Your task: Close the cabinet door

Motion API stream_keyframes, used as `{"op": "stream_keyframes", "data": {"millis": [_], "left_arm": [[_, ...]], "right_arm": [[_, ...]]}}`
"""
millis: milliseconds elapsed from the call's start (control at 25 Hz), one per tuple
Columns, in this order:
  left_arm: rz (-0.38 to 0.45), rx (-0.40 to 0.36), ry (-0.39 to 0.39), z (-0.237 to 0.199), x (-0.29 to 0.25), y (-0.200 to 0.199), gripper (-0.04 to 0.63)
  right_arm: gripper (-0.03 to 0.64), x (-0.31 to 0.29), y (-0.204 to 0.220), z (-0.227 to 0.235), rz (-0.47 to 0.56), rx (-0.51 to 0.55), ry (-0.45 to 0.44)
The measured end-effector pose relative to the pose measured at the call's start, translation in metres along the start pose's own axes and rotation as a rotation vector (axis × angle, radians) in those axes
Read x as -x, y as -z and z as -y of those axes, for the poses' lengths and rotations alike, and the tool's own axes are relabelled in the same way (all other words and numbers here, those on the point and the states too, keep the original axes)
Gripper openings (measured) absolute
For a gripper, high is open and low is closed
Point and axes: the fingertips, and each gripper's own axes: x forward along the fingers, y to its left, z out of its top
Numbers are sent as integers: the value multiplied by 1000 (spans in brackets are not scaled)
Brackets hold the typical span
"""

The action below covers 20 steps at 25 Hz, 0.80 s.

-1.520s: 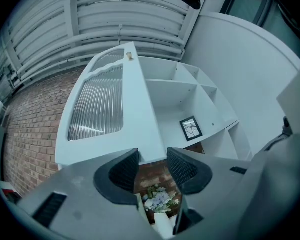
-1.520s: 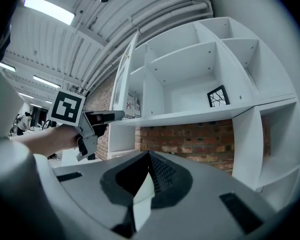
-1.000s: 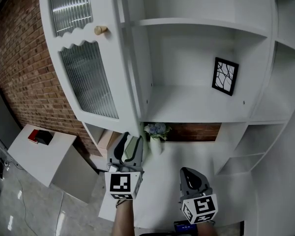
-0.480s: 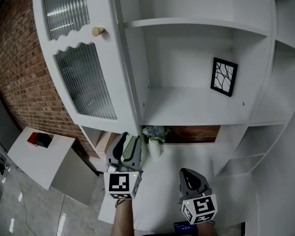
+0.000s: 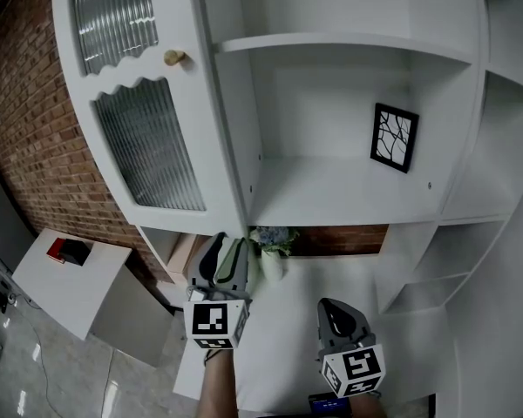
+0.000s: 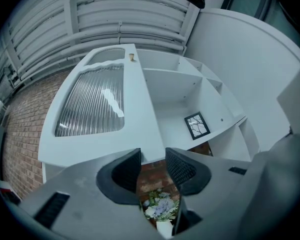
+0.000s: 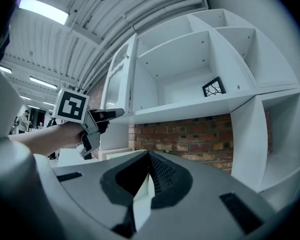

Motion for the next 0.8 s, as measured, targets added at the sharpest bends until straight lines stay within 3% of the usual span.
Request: {"op": "stream_keyframes", "data": {"millis": [520,800], "left_arm": [[-11,12,-28,-9,-13,5,95],[-36,37,-3,-10,-12,5,77]], "right_arm": [[0,-3,4,6,-11,-6,19],[0,0,2,-4,-16,-7,34]]}}
